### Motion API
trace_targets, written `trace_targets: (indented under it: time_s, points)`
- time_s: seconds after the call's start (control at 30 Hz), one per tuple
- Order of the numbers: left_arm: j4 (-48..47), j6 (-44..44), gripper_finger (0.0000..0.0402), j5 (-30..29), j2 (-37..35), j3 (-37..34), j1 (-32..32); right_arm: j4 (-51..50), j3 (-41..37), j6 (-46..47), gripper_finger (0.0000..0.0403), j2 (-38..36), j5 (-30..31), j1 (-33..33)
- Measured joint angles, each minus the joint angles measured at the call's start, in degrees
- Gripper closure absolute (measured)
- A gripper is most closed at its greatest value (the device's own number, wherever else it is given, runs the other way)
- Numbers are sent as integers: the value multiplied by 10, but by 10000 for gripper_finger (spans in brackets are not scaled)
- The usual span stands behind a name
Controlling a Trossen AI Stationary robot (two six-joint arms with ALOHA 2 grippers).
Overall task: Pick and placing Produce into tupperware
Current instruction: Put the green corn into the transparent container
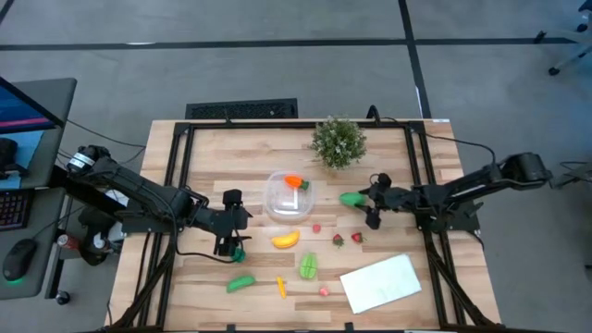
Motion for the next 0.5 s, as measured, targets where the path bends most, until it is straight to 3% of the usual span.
trace_targets:
  time_s: [0.5]
  points:
    - [0,0,117,-6,0,0,0,82,0,0,133,87,-15,-8]
